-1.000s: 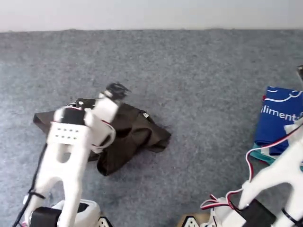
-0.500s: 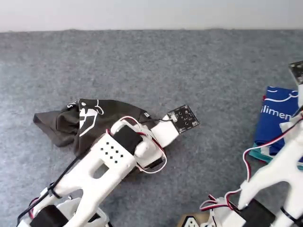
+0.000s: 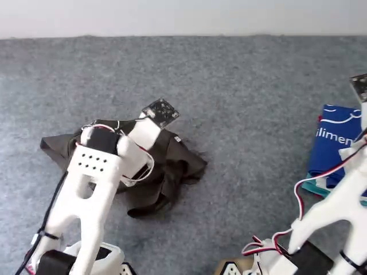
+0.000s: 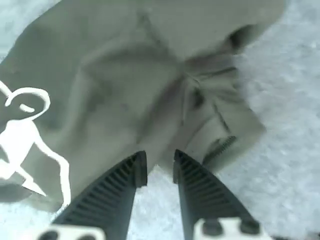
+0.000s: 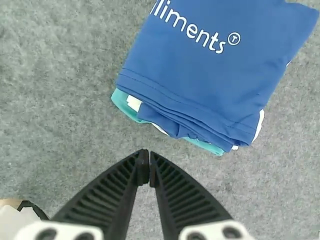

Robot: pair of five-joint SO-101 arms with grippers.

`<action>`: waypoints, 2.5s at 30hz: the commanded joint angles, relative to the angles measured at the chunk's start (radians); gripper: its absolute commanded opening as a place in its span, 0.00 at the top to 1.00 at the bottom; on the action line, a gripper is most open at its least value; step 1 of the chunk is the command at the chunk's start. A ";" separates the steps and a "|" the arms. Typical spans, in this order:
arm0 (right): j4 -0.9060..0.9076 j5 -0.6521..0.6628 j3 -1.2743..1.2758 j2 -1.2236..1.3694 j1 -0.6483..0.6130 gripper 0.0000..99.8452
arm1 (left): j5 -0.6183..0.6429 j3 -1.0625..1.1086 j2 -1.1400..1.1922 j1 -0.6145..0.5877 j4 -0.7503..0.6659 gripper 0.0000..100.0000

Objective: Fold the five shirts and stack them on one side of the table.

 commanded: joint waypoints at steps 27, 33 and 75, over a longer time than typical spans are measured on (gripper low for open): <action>0.031 -0.009 -0.003 -0.028 -0.022 0.99 | 0.080 -0.613 0.681 0.520 0.071 0.91; 0.031 -0.009 -0.003 -0.028 -0.024 0.99 | 0.072 -0.608 0.559 0.423 0.229 0.91; 0.033 -0.012 -0.003 -0.025 -0.027 0.99 | -0.020 0.107 0.361 0.269 -0.130 0.79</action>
